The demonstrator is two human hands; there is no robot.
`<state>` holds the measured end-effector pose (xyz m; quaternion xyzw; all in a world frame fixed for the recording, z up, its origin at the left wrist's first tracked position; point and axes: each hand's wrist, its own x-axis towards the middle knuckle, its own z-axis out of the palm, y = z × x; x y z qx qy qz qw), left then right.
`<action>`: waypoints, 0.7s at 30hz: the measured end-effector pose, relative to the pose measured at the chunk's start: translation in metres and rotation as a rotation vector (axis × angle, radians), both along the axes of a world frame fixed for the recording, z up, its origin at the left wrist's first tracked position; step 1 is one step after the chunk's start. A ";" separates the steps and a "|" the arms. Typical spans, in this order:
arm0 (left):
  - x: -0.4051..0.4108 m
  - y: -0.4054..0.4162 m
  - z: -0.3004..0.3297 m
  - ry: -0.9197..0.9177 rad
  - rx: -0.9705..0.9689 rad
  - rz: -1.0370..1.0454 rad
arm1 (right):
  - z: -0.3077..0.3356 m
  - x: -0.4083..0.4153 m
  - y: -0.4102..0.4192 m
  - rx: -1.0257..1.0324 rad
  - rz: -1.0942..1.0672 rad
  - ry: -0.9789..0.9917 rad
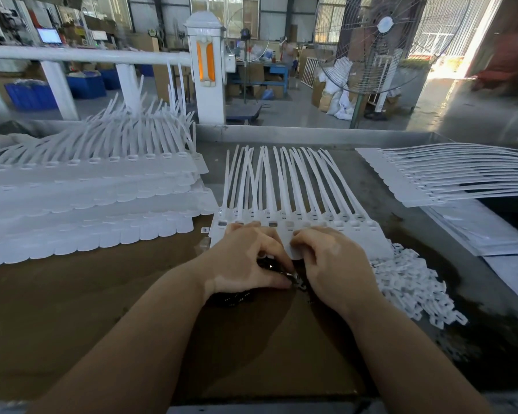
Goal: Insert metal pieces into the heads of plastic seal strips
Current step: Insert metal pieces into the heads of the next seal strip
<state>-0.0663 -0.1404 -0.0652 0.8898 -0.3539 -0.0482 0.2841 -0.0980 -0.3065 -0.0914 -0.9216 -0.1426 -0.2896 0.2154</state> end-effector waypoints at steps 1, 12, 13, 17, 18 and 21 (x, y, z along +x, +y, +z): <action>0.000 0.000 0.000 0.006 0.005 -0.002 | 0.000 0.000 0.000 0.004 -0.001 -0.002; 0.000 0.001 0.001 0.004 -0.003 -0.021 | 0.001 -0.001 0.001 -0.010 0.000 0.026; 0.000 0.001 0.001 -0.008 -0.019 -0.016 | 0.001 -0.001 0.000 -0.009 0.001 0.029; 0.000 -0.006 -0.006 -0.088 -0.033 0.003 | 0.001 0.000 0.001 -0.007 -0.004 0.057; 0.000 -0.007 -0.007 -0.115 -0.008 0.011 | 0.001 0.000 0.001 -0.006 -0.007 0.060; 0.000 -0.011 -0.010 -0.163 0.036 0.020 | 0.000 0.000 0.001 -0.007 -0.016 0.061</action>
